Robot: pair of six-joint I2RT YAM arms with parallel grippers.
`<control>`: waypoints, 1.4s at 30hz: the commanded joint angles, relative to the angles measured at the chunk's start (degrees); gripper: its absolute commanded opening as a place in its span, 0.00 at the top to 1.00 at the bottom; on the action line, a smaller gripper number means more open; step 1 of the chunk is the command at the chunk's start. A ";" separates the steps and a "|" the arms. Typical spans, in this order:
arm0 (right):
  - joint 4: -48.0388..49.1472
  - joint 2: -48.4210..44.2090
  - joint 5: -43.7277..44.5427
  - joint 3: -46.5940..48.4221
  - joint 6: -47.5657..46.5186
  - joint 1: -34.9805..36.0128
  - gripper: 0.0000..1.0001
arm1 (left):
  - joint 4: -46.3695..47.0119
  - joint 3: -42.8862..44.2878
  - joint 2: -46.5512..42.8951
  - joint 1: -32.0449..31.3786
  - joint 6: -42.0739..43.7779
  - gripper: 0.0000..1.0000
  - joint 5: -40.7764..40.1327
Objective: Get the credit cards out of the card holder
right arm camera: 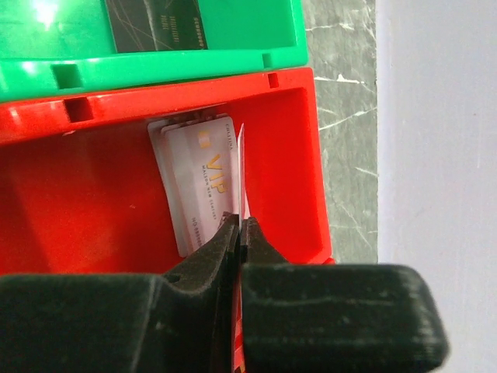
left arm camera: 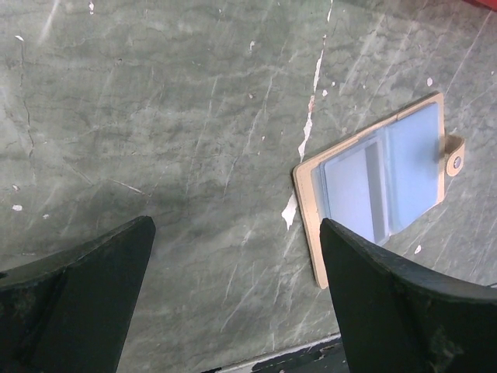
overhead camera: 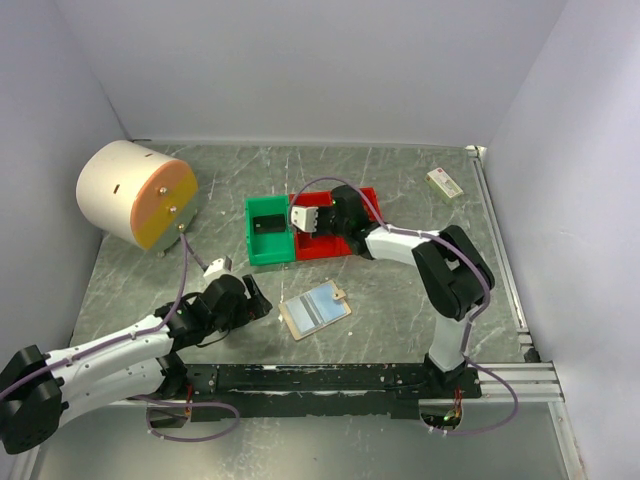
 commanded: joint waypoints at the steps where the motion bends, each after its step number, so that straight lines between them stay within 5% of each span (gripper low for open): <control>1: 2.01 3.02 2.53 2.98 -2.28 -0.16 0.99 | -0.80 1.25 -0.96 0.38 0.65 0.00 0.37; 12: 1.54 8.81 3.74 7.41 -4.31 -0.12 0.95 | -1.60 1.67 -1.09 0.45 1.07 0.00 0.09; 42: -10.20 9.58 2.01 11.31 -5.25 -0.33 0.66 | 0.26 2.57 2.22 0.59 3.22 0.00 2.38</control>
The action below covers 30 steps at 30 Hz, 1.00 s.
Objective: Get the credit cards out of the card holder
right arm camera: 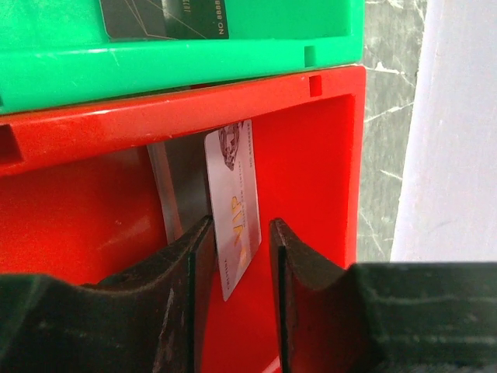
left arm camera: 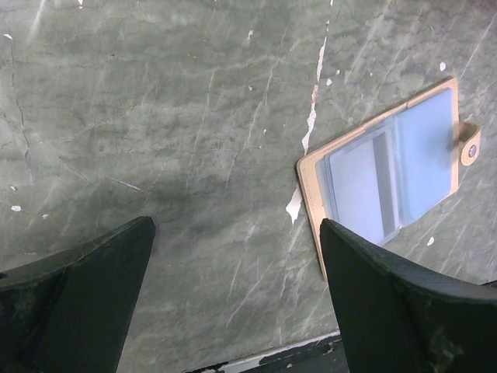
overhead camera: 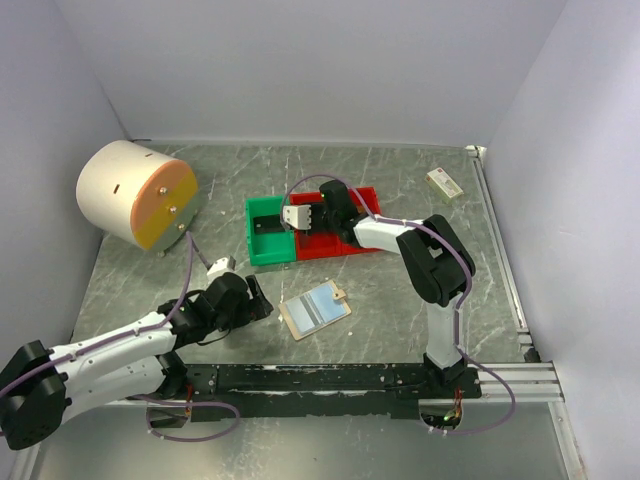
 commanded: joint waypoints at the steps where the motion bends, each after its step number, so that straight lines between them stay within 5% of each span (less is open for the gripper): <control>1: -3.03 0.47 -0.97 1.41 -0.62 -0.38 0.66 | 1.28 1.26 0.53 0.48 1.19 0.00 1.23; 20: -9.59 2.55 -3.91 4.74 0.24 -0.91 0.54 | 2.87 2.00 2.58 0.50 2.12 0.00 2.77; 30: -5.25 2.22 -2.77 3.87 3.35 -1.17 0.53 | 2.68 1.51 1.68 0.52 1.62 0.00 2.84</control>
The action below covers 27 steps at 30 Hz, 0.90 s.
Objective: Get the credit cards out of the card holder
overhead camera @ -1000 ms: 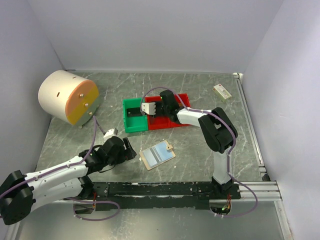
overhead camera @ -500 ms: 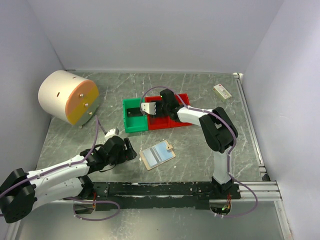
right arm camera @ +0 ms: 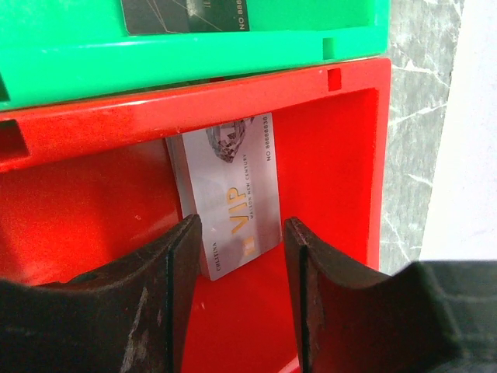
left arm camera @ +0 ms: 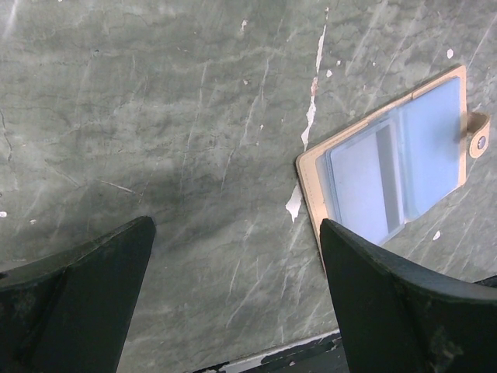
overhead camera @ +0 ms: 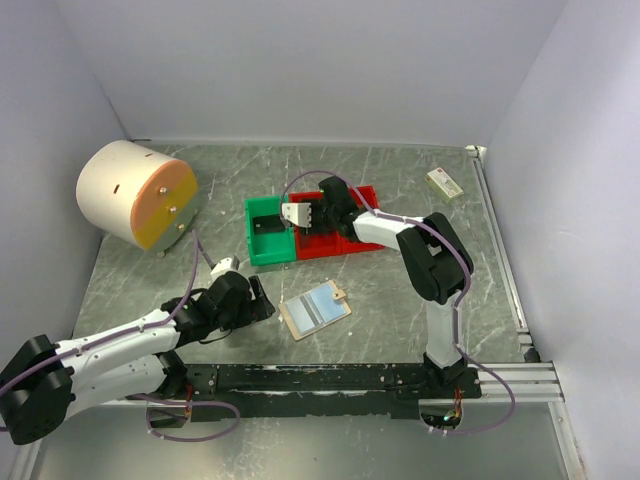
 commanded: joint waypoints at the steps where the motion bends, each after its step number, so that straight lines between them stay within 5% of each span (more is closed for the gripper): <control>1: 2.82 0.33 -0.04 -0.37 2.66 -0.41 0.53 | 1.31 1.17 -0.95 0.32 0.29 0.00 0.95; 8: 12.45 -7.48 -2.25 -5.94 9.84 -0.41 0.51 | 2.12 0.30 -2.40 0.25 -0.53 0.00 1.52; 13: 23.52 -15.60 9.14 -11.42 32.03 -0.43 0.47 | 2.62 -1.08 -4.41 0.31 -1.80 0.00 1.55; 15: 25.60 -19.76 17.76 -13.62 49.10 -0.79 0.41 | 3.44 -1.96 -5.46 0.31 -2.42 0.00 1.63; 17: 26.37 -23.67 21.99 -17.64 73.61 -3.08 0.05 | 4.40 -2.85 -6.36 0.31 -2.73 0.00 1.52; 19: 25.42 -26.17 10.31 -20.12 88.30 -6.91 0.00 | 5.91 -3.03 -6.83 0.63 -1.59 0.00 1.25; 22: 18.37 -26.75 0.39 -18.81 96.92 -9.26 0.00 | 5.08 0.31 -5.07 2.19 0.13 0.00 1.82; 27: 6.80 -28.16 -7.09 -18.10 97.06 -9.46 0.00 | -0.84 9.74 1.29 3.97 0.44 0.00 0.16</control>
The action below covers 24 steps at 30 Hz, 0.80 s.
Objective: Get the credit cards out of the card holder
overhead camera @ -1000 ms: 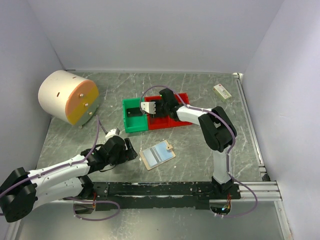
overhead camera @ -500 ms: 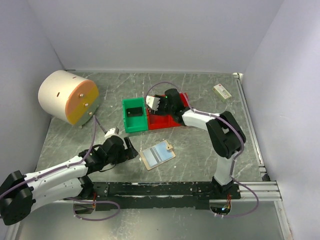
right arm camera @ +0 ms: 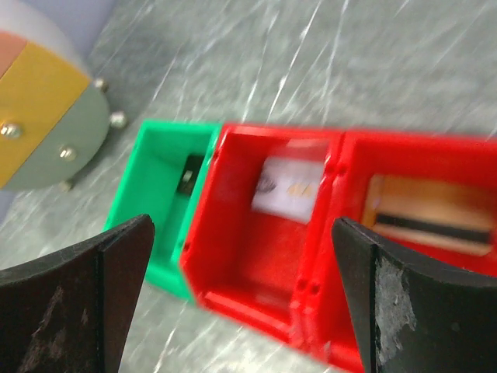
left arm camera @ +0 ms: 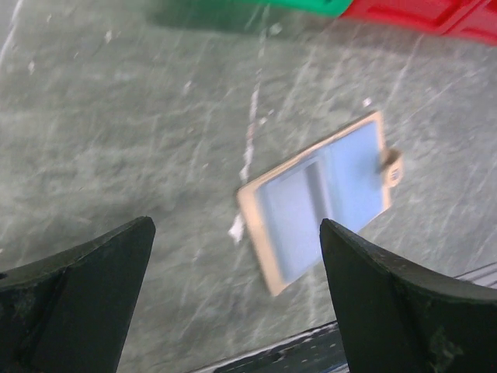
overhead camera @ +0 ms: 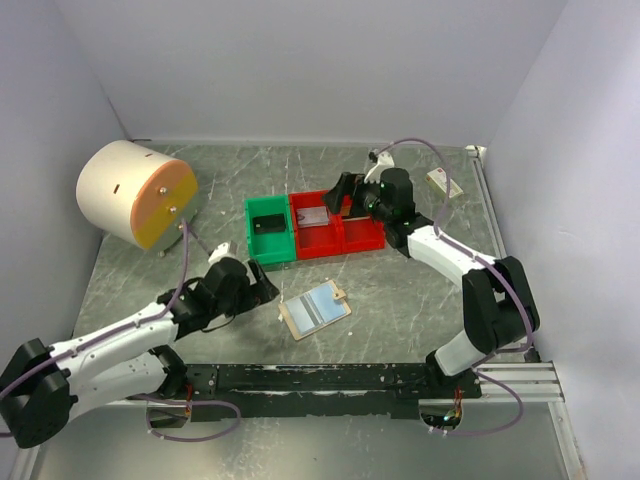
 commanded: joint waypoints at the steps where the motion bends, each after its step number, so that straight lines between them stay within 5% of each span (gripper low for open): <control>1: -12.79 -2.18 -6.20 -0.58 9.57 0.73 0.00 | -2.72 8.79 3.85 1.50 0.70 0.00 -1.25; 9: -27.36 -10.88 6.60 -6.73 5.15 8.87 0.07 | -6.31 13.91 5.52 10.33 -2.06 0.00 0.17; 15: -30.84 -16.62 9.78 -12.57 4.24 18.39 0.28 | 4.12 -3.57 -5.85 9.15 -11.77 0.07 7.15; 17: -31.66 -16.86 9.72 -13.28 3.70 20.24 0.36 | 8.99 -9.72 -10.36 7.23 -13.22 0.01 8.10; 24: -32.66 -12.95 9.89 -10.52 2.71 25.31 0.42 | -3.82 -3.62 -10.19 5.95 -4.43 0.01 1.57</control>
